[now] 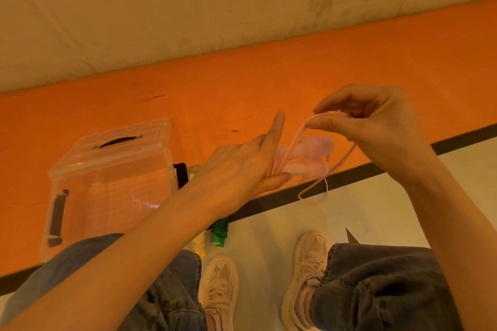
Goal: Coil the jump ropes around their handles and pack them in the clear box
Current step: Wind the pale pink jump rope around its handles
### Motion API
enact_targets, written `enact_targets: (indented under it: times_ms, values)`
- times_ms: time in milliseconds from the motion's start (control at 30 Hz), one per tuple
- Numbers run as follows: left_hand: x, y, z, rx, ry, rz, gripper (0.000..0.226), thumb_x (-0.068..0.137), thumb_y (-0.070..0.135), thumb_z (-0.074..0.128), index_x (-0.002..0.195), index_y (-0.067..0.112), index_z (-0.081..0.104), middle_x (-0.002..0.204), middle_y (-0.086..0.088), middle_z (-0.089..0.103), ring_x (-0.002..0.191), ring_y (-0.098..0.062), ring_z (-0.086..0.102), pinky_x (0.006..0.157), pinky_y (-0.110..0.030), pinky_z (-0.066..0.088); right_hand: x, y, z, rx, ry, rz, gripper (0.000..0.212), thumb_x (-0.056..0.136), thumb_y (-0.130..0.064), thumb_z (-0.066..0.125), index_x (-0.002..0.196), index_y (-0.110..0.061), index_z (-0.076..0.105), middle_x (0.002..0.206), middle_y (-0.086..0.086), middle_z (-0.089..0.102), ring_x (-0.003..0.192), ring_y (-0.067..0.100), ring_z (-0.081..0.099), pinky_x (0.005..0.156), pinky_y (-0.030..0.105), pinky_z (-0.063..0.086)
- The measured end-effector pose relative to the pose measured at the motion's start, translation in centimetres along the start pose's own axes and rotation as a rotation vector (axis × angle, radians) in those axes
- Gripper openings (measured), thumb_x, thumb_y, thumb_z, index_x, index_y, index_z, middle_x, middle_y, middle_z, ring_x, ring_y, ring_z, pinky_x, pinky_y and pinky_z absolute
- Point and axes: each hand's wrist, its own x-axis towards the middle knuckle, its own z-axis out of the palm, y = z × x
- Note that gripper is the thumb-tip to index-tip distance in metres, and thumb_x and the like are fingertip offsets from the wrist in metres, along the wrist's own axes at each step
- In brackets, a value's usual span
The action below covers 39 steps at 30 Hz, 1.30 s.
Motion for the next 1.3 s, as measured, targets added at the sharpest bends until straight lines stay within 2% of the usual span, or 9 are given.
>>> enact_targets:
  times_ms: [267,367,500,667,800,967,1133,1233,1300]
  values:
    - [-0.9,0.7,0.0,-0.132,0.114,0.18,0.088,0.088,0.061,0.035,0.15,0.028,-0.018,0.109,0.003,0.06,0.069,-0.009,0.05,0.053,-0.028,0.041,0.4,0.2,0.0,-0.034,-0.045,0.07,0.028,0.065,-0.036,0.077,0.085,-0.016,0.071,0.076,-0.002,0.072,0.073,0.023,0.065,0.066,0.036,0.051]
    - [-0.9,0.7,0.1,-0.107,0.106,0.233,0.081,0.089,0.058,0.036,0.153,0.03,-0.005,0.109,0.002,0.058,0.072,-0.013,0.055,0.05,-0.028,0.038,0.4,0.4,-0.2,-0.046,-0.109,0.072,0.027,0.068,-0.036,0.072,0.087,-0.017,0.07,0.079,0.001,0.072,0.079,0.024,0.067,0.071,0.037,0.052]
    - [-0.9,0.1,0.4,-0.055,0.141,0.279,0.065,0.089,0.053,0.037,0.146,0.022,0.034,0.099,0.004,0.055,0.071,-0.01,0.051,0.047,-0.023,0.031,0.6,0.7,-0.4,-0.048,-0.127,0.075,0.025,0.067,-0.037,0.075,0.085,-0.02,0.071,0.08,0.0,0.073,0.081,0.032,0.066,0.073,0.046,0.052]
    - [-0.8,0.4,0.6,-0.1,-0.029,0.225,0.072,0.09,0.052,0.053,0.151,0.033,0.019,0.121,0.009,0.047,0.089,-0.007,0.048,0.057,-0.023,0.024,0.7,1.0,-0.3,-0.105,-0.136,0.042,0.024,0.066,-0.042,0.077,0.082,-0.023,0.075,0.077,0.003,0.072,0.081,0.041,0.061,0.07,0.053,0.051]
    - [-0.9,0.3,0.3,-0.078,-0.061,0.234,0.071,0.09,0.047,0.057,0.149,0.035,0.02,0.124,0.009,0.041,0.074,-0.005,0.037,0.046,-0.019,0.022,0.8,1.3,-0.4,-0.117,-0.174,0.071,0.025,0.069,-0.04,0.073,0.089,-0.025,0.072,0.078,-0.01,0.071,0.078,0.025,0.064,0.069,0.038,0.052]
    - [-1.4,0.7,-0.4,-0.059,0.021,0.237,0.063,0.08,0.048,0.045,0.139,0.027,0.041,0.123,0.0,0.029,0.049,-0.002,0.022,0.039,-0.012,0.01,0.9,1.5,-0.5,-0.099,-0.152,0.081,0.031,0.067,-0.038,0.076,0.087,-0.017,0.068,0.078,0.003,0.07,0.077,0.035,0.061,0.065,0.037,0.05]
    - [-1.3,0.9,-0.5,-0.132,0.037,0.285,0.06,0.082,0.049,0.052,0.135,0.023,0.046,0.136,-0.001,0.027,0.063,-0.011,0.049,0.043,-0.01,0.017,1.0,1.7,-0.7,-0.053,-0.203,0.133,0.029,0.063,-0.035,0.078,0.08,-0.013,0.071,0.076,0.008,0.071,0.075,0.029,0.064,0.065,0.036,0.05]
    - [-1.3,0.9,-0.5,-0.138,0.075,0.292,0.058,0.082,0.049,0.051,0.132,0.021,0.05,0.133,0.001,0.041,0.065,-0.004,0.034,0.042,-0.009,0.013,1.1,1.9,-0.8,-0.049,-0.255,0.185,0.022,0.065,-0.03,0.078,0.079,-0.014,0.071,0.07,0.0,0.07,0.062,0.009,0.06,0.055,0.018,0.045]
    - [-1.3,0.8,-0.6,-0.184,0.103,0.284,0.058,0.083,0.049,0.05,0.133,0.02,0.049,0.128,0.001,0.043,0.069,-0.005,0.042,0.045,-0.009,0.025,1.2,2.2,-0.9,-0.055,-0.291,0.215,0.016,0.069,-0.025,0.077,0.081,-0.016,0.072,0.069,-0.004,0.071,0.059,0.001,0.059,0.053,0.013,0.044]
